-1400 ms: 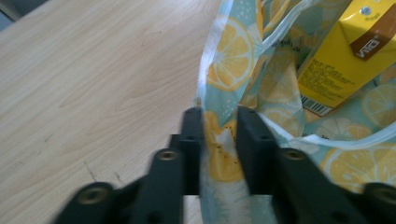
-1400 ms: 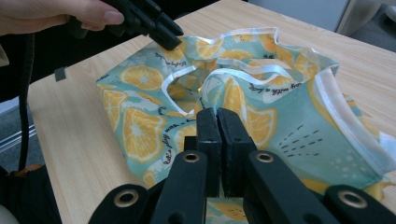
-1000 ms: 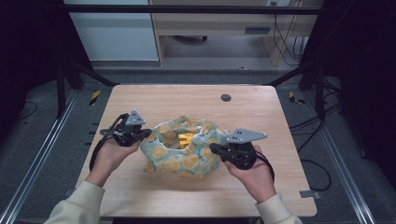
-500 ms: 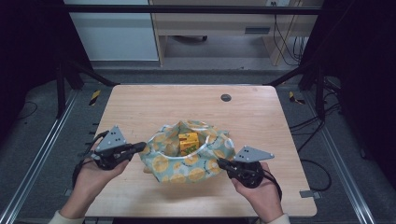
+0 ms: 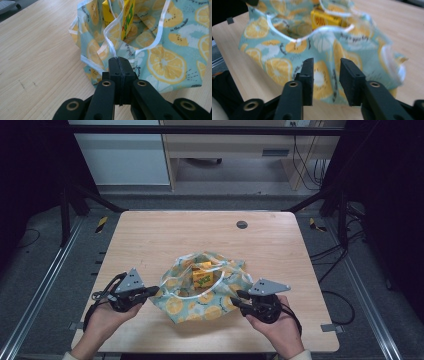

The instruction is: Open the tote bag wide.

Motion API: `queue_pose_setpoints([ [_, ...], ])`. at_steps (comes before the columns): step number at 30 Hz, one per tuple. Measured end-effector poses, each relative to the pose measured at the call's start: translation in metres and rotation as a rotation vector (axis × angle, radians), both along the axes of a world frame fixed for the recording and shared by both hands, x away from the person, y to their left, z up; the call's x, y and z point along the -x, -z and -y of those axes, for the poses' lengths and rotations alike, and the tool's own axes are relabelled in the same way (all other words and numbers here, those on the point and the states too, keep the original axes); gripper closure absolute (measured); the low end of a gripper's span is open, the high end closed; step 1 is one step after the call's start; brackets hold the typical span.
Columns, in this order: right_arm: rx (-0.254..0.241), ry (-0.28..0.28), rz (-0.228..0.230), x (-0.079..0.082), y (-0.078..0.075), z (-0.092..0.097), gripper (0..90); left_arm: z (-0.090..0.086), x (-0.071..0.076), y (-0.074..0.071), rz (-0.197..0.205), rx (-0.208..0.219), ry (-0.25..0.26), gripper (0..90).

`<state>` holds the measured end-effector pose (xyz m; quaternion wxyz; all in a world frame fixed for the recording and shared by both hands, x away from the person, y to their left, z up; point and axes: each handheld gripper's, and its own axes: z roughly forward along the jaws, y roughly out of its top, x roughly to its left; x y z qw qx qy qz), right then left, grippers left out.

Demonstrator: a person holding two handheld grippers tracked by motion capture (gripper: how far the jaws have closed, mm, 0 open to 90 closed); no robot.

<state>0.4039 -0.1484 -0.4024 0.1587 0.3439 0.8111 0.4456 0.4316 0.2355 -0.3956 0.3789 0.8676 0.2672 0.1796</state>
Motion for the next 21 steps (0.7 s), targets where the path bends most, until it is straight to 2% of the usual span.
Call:
queue_pose_setpoints([
  [2, 0.0, 0.005, 0.022, -0.003, -0.008, 0.0, 58.8, 0.001, 0.0, 0.001, 0.0, -0.011, 0.002, 90.0],
  [6, 0.007, 0.028, 0.048, -0.017, -0.022, -0.001, 55.1, 0.001, -0.002, 0.002, -0.005, -0.017, 0.005, 90.0],
  [10, 0.057, 0.057, 0.055, -0.04, -0.023, -0.002, 51.7, 0.002, -0.003, 0.003, -0.009, -0.016, 0.008, 90.0],
  [14, 0.091, 0.094, 0.029, -0.069, -0.016, -0.001, 48.4, 0.003, -0.004, 0.004, -0.015, -0.021, 0.011, 90.0],
  [17, 0.074, 0.076, -0.018, -0.081, -0.01, -0.002, 46.7, 0.003, -0.006, 0.005, -0.018, -0.017, 0.008, 90.0],
  [18, 0.078, 0.072, -0.028, -0.082, -0.008, -0.003, 47.6, 0.002, -0.006, 0.005, -0.02, -0.016, 0.007, 90.0],
  [21, 0.109, 0.045, -0.075, -0.086, -0.003, -0.006, 60.8, 0.002, -0.008, 0.006, -0.027, -0.017, 0.01, 90.0],
])
